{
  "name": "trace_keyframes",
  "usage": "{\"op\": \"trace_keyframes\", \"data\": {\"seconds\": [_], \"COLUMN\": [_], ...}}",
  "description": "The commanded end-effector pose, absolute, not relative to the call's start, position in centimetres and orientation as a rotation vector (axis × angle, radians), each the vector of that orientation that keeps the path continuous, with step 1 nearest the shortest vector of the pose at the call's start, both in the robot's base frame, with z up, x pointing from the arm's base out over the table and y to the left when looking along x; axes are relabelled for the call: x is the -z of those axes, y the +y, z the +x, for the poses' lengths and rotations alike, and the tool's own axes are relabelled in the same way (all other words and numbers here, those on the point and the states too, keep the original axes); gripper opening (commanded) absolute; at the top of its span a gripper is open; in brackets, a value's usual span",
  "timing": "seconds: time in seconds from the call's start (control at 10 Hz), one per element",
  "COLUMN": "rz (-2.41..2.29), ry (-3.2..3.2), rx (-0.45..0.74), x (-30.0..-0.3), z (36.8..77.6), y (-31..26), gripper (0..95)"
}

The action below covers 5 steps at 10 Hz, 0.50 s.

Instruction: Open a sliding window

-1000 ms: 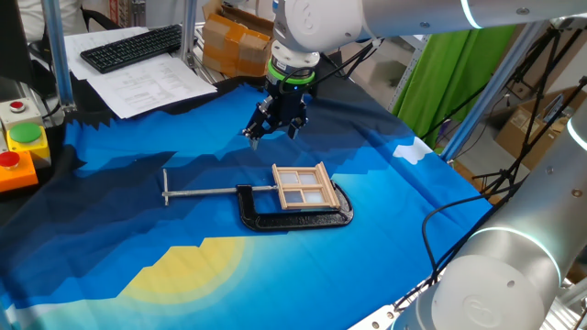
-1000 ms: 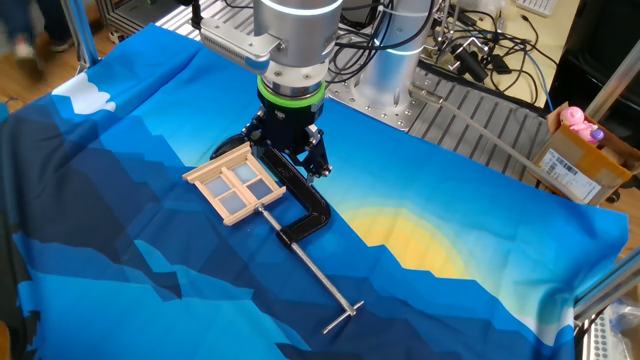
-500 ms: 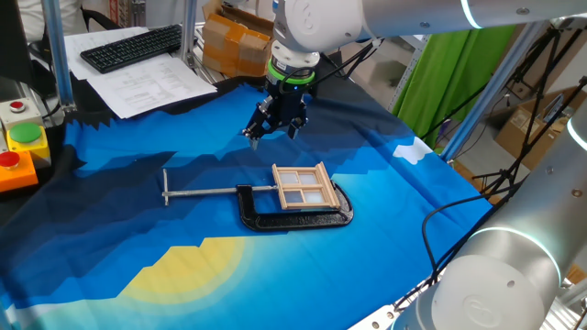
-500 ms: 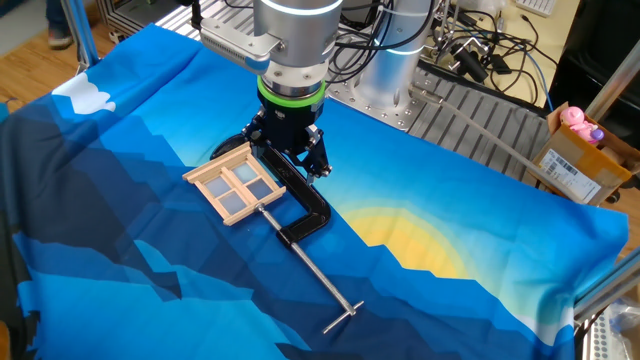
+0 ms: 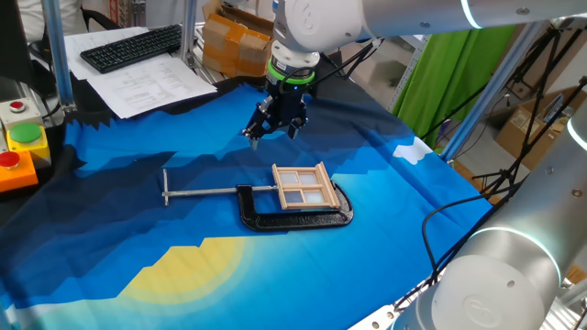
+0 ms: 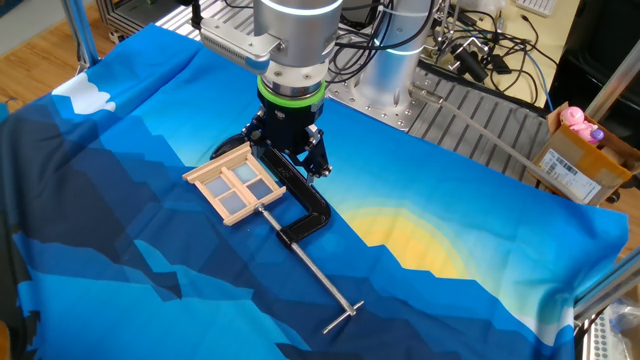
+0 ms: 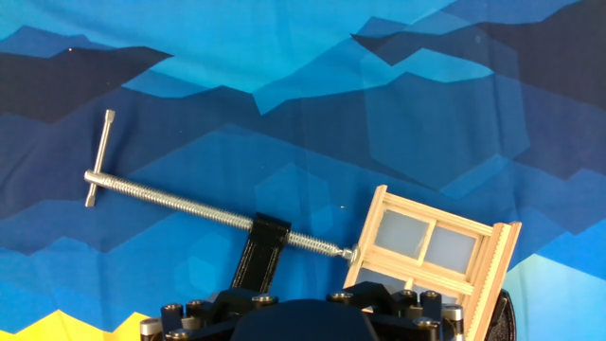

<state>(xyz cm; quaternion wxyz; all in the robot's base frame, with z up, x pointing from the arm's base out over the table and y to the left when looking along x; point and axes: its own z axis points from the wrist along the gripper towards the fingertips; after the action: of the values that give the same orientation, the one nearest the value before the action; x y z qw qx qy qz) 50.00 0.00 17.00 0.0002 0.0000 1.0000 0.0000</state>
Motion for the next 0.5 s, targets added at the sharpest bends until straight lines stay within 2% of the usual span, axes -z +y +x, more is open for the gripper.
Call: {"op": "trace_keyframes", "data": {"seconds": [0.1, 0.2, 0.5], "rz": [0.0, 0.108, 0.104], "ry": [3.142, 3.125, 3.126], "rx": [0.0, -0.056, -0.056], "x": [-17.0, -16.94, -16.66], "z": [50.0, 49.89, 49.52], "y": [0.0, 0.03, 0.18], "gripper": [95.0, 0.0, 0.0]}}
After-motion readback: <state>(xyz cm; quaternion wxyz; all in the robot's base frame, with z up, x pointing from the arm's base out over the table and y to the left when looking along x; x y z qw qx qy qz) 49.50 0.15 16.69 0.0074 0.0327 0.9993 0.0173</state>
